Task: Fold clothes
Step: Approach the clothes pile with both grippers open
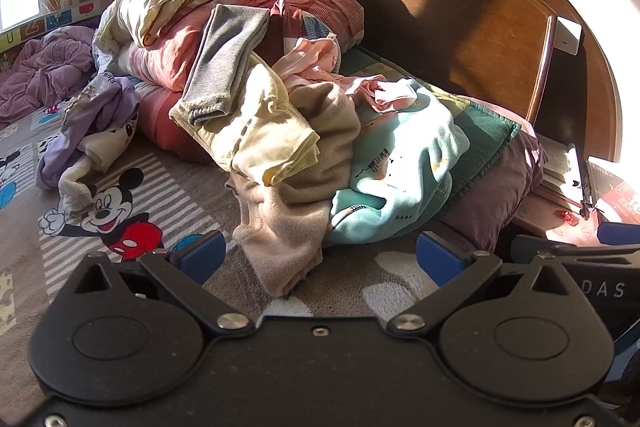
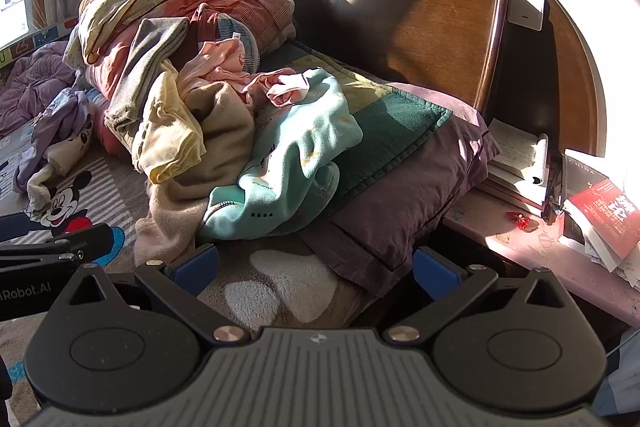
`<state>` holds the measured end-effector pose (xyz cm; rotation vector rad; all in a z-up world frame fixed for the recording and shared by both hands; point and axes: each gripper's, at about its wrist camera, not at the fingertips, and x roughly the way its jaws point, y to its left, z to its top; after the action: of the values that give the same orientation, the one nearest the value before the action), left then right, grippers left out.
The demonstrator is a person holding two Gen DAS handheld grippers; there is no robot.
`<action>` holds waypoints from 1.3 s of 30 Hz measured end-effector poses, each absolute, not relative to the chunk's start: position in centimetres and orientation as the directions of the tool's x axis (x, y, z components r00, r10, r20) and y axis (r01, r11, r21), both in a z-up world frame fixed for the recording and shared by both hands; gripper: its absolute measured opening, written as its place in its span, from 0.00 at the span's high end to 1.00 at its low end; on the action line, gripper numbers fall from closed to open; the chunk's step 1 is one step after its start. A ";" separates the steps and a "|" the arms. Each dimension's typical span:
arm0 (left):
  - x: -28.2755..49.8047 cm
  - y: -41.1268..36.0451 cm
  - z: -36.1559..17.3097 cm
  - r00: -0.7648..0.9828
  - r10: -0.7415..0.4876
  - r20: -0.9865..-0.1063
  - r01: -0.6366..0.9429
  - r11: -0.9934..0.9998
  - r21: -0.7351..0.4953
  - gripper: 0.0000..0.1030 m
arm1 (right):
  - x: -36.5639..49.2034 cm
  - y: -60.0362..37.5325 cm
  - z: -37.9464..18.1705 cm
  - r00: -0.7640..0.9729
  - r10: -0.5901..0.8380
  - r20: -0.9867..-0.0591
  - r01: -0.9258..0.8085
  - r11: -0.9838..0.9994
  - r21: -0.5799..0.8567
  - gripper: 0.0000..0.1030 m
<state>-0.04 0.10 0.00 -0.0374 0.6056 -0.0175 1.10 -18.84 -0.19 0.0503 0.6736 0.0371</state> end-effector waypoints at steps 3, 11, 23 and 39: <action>-0.2 0.4 0.0 0.823 -0.037 -0.567 0.009 0.999 -0.053 0.00 | 0.8 -18.8 -0.2 0.792 0.043 -0.609 -0.017 0.999 0.048 0.00; -0.5 -0.2 0.4 0.827 -0.030 -0.561 0.006 0.999 -0.044 0.00 | 0.8 -18.8 -0.2 0.790 0.034 -0.613 -0.014 0.999 0.037 0.00; -0.3 -0.5 0.3 0.816 -0.033 -0.577 0.013 0.999 -0.039 0.00 | 0.8 -19.2 -0.4 0.787 0.030 -0.616 -0.008 0.999 0.038 0.00; -0.1 -0.7 -0.2 0.813 -0.036 -0.581 0.015 0.999 -0.041 0.00 | 0.7 -19.4 -0.7 0.786 0.019 -0.618 0.002 0.999 0.034 0.00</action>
<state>-0.07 -0.69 -0.21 -0.0348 0.6212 -0.0276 0.75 -19.44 -0.67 0.0339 0.6670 0.0091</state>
